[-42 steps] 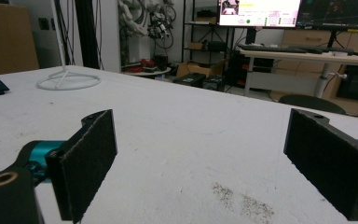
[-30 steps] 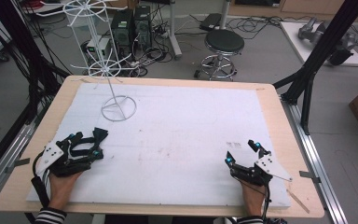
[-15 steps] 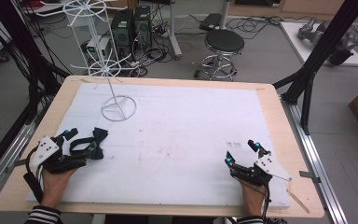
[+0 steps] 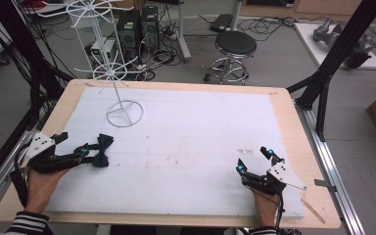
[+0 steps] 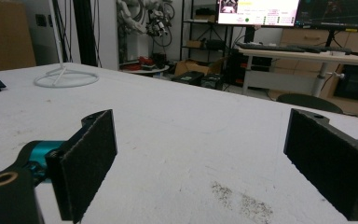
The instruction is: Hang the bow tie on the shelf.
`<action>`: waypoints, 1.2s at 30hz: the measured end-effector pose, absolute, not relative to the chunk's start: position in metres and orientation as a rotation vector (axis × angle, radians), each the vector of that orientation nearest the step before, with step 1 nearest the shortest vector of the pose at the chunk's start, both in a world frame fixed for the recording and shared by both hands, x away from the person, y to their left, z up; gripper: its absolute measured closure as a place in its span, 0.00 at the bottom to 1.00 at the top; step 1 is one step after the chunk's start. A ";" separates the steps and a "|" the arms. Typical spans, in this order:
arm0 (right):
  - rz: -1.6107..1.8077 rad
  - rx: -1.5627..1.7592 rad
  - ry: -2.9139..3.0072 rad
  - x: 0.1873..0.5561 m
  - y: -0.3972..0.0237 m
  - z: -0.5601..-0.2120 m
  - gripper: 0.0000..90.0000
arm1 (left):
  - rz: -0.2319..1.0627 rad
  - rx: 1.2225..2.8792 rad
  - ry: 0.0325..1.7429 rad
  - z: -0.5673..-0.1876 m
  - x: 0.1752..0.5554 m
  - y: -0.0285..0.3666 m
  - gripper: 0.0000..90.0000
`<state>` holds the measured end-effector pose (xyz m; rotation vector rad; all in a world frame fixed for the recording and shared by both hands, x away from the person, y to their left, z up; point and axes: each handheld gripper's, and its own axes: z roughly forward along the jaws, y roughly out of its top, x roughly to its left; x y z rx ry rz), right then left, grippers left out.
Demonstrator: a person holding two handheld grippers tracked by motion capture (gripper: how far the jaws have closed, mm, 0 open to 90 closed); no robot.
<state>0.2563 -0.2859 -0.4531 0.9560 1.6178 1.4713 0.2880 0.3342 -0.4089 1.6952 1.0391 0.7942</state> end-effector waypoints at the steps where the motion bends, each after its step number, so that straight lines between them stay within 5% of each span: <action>1: 1.471 0.956 1.618 0.256 -0.286 -0.453 0.09 | 0.789 1.707 1.054 -0.408 0.289 0.335 0.17; 36: 1.471 0.958 1.617 0.256 -0.286 -0.453 0.09 | 0.493 2.135 1.356 -0.404 0.342 0.346 0.29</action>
